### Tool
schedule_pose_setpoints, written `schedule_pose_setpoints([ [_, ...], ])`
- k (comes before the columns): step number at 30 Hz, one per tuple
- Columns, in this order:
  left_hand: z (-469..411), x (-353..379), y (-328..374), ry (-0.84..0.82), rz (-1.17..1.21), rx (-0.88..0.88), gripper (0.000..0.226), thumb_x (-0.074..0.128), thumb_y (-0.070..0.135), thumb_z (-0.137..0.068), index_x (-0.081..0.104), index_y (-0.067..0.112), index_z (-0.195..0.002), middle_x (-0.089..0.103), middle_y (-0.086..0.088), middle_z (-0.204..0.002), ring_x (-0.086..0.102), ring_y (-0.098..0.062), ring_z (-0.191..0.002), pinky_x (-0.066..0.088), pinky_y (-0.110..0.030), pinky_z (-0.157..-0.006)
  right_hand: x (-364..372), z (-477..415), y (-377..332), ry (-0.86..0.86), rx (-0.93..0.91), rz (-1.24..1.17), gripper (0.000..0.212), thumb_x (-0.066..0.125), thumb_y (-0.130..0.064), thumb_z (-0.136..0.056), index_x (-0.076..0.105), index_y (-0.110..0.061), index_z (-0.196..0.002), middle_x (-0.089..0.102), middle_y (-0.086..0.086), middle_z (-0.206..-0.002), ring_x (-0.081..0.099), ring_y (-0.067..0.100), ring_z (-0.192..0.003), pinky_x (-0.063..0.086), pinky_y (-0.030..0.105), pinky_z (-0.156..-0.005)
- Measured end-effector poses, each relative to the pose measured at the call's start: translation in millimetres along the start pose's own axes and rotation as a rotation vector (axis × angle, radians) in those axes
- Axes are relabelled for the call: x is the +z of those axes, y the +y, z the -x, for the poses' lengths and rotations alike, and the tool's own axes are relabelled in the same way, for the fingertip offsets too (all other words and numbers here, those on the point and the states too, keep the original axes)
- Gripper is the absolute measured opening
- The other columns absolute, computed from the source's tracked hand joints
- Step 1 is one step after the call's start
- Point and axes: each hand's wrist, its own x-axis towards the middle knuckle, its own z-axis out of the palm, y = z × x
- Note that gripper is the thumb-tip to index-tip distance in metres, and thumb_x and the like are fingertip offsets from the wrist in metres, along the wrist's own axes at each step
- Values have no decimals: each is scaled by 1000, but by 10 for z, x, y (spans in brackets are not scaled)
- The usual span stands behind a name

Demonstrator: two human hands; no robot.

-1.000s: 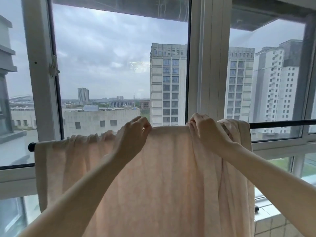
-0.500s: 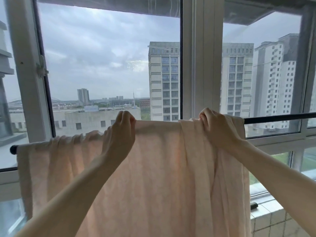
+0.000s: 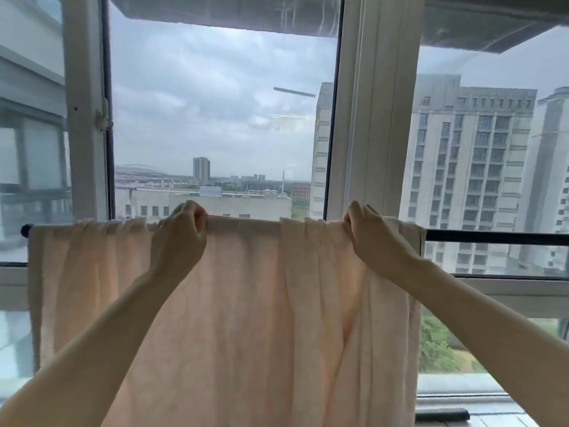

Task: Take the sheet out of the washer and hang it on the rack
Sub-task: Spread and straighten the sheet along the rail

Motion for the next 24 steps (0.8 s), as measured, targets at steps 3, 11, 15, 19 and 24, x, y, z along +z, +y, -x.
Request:
schedule_pose_setpoints([
  [3, -8, -33, 19, 16, -58, -40, 12, 52, 18, -96, 59, 10, -91, 66, -9, -89, 60, -30, -80, 38, -33, -68, -126, 93, 257, -6, 10, 71, 19, 46, -6, -97, 38, -17, -83, 45, -4, -74, 47, 15, -66, 45, 37, -60],
  [11, 33, 23, 297, -10, 40, -137, 8, 54, 19, -94, 61, 18, -91, 67, -4, -91, 61, -23, -82, 44, -33, -69, -386, 351, 755, 40, 99, 42, 13, 44, -20, -97, 45, -16, -85, 54, -1, -80, 53, 19, -77, 38, 31, -58],
  [15, 132, 57, 578, -100, 150, 33, 8, 60, 25, -91, 67, 28, -91, 67, 12, -94, 63, -10, -85, 49, -32, -78, -333, 291, 414, 41, -2, 4, 22, 47, -33, -97, 59, -17, -106, 63, -1, -105, 56, 18, -98, 51, 37, -74],
  [19, 110, 128, 744, -204, 151, 166, 4, 68, 27, -88, 71, 29, -89, 64, 18, -91, 62, -5, -83, 49, -30, -76, -223, 129, 91, -41, -105, -63, 32, 55, -39, -95, 59, -18, -119, 61, -2, -117, 53, 17, -109, 46, 37, -92],
  [24, 37, 132, 675, -192, 105, 220, 11, 70, 20, -87, 75, 21, -97, 68, 14, -92, 62, -5, -83, 44, -15, -78, -96, -10, -10, -45, -100, -174, 17, 58, -29, -94, 62, -13, -99, 61, 0, -99, 55, 19, -94, 48, 39, -85],
])
